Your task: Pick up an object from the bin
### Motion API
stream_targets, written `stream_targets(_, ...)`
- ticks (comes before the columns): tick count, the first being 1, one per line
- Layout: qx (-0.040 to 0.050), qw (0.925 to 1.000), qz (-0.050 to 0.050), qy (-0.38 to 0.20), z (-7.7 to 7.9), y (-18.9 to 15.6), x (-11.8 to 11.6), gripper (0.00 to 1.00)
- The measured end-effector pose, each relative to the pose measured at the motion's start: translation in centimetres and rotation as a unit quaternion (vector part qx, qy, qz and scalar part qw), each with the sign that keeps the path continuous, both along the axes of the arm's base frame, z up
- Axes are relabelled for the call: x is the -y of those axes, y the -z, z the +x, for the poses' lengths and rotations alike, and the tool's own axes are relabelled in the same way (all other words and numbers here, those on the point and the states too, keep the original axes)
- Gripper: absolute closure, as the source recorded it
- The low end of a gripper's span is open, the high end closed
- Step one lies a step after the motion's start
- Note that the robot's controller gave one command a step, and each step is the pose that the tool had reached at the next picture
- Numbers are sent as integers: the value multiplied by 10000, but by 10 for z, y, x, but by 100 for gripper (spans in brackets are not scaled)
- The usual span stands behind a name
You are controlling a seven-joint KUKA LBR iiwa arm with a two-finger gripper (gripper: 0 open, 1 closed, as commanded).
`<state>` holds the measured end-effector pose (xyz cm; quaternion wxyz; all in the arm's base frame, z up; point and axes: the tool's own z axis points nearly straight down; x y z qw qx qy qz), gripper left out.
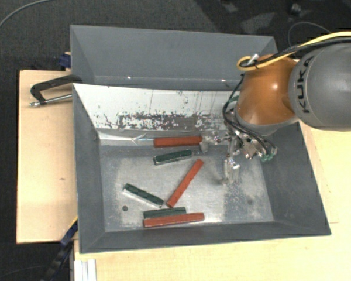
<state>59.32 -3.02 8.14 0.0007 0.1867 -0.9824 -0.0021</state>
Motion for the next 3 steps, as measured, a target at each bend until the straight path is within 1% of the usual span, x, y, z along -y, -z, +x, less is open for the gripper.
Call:
stream_targets(1, 29, 9768, 0, -2143, -32, 10, -75, 0)
stream_targets(2, 81, 9771, -7, -2128, -30, 7, -74, 100)
stream_targets(3, 86, 9778, -22, -2095, -49, -148, -66, 100)
